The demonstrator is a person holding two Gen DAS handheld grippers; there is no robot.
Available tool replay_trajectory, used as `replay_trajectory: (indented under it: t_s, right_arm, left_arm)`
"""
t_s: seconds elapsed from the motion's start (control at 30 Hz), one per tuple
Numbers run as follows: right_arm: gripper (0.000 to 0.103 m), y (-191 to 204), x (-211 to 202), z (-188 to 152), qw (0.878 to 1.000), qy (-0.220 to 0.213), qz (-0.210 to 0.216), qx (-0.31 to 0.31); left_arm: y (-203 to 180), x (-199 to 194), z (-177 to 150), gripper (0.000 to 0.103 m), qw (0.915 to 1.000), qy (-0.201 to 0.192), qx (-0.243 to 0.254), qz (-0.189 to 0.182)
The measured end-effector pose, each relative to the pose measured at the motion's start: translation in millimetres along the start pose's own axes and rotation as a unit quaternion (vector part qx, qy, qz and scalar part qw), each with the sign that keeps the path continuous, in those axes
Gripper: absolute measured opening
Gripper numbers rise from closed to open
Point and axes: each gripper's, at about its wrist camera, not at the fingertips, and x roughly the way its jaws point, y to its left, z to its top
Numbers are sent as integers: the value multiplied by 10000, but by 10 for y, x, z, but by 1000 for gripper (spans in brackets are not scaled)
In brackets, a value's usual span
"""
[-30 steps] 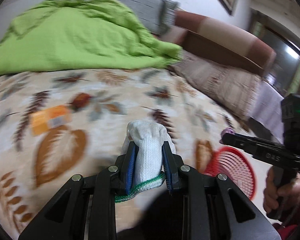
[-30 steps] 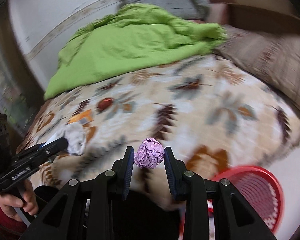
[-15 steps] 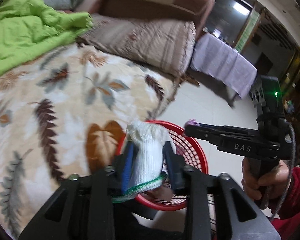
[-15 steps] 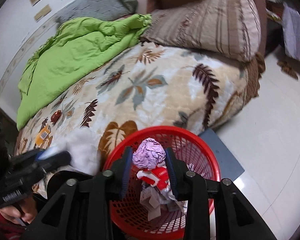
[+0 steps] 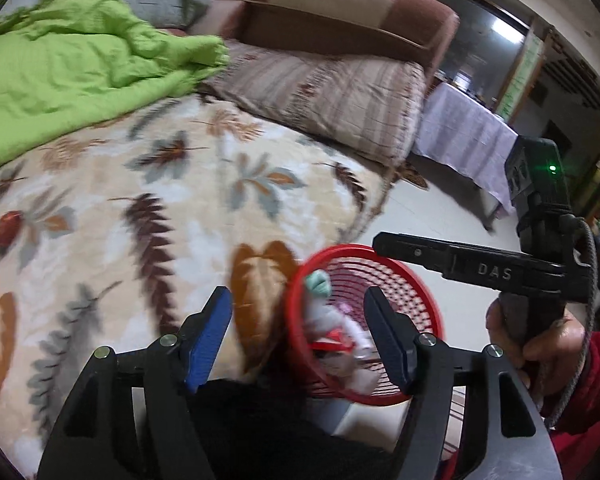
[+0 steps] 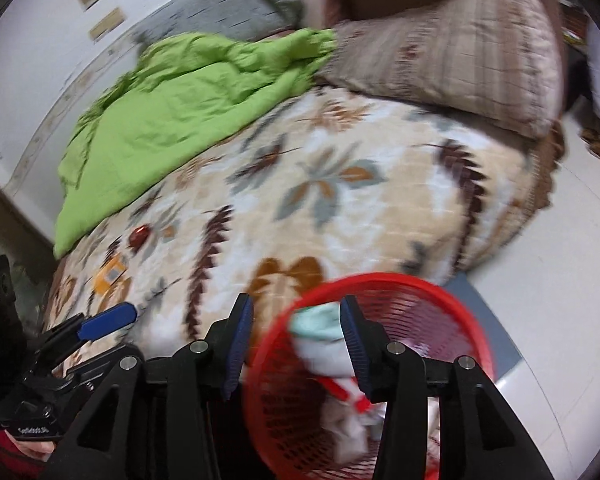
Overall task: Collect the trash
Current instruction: 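Return both open tools to the orange box and red wrapper on the bed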
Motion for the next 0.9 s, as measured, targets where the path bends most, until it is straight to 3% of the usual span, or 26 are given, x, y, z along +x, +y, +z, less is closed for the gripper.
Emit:
replay_trajectory:
  t_s: [0.27,0.53,0.7,0.83,0.9]
  right_arm:
    - [50,874,450,38,9941,374,540,-861]
    - [54,1535,767,53,9840,634,881,-1410]
    - [55,1785,876,46,9786,691,1017,-1652]
    - [55,1822,958,76,9788,750,1020,-1609]
    - [55,1806,988,82,9793,779,995,-1581]
  left_arm:
    - [783,-500,-164,67,9942,-368,-657,769]
    - [1766,-1067,-291,73,9758,-626,-1076,1796]
    - [2518,-1217,-236,76,9661,-650,-1548,1961]
    - [3067,-1095,-124,76,9612,-616,-1975,1826]
    - [3377,-977,-66,76,9541,-609,-2292,1828]
